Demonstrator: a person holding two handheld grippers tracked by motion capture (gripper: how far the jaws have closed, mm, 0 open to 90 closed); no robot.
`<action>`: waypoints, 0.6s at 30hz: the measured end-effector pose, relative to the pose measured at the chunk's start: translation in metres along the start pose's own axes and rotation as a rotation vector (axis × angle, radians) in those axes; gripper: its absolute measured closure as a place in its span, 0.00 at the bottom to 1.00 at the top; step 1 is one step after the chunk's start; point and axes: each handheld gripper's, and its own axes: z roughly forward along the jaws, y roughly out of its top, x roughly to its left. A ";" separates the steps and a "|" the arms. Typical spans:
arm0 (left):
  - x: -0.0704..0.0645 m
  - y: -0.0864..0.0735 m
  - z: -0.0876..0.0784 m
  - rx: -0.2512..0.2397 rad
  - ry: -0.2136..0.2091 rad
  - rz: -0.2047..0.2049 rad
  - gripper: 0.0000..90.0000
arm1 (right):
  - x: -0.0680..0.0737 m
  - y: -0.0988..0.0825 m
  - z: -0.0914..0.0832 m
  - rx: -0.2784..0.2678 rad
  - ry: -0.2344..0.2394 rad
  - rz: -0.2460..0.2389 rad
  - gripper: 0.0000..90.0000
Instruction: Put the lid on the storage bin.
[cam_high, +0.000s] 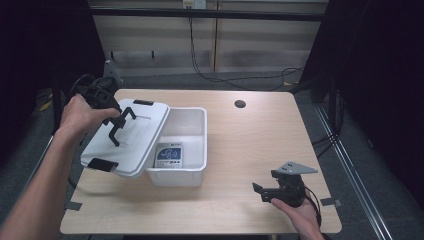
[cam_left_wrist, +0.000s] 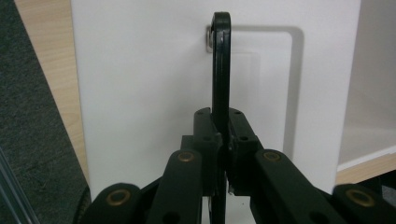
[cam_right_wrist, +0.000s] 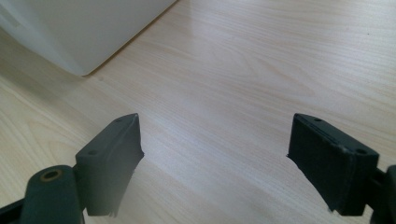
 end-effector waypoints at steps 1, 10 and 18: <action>-0.005 0.002 0.001 0.012 -0.005 0.012 0.94 | 0.000 0.000 0.000 0.003 -0.001 0.004 0.18; -0.024 0.010 0.000 -0.008 -0.007 0.019 0.94 | 0.000 0.000 0.000 0.004 0.001 0.005 0.18; -0.038 0.016 0.001 -0.003 0.004 0.002 0.94 | 0.000 0.000 0.000 0.004 0.003 0.000 0.18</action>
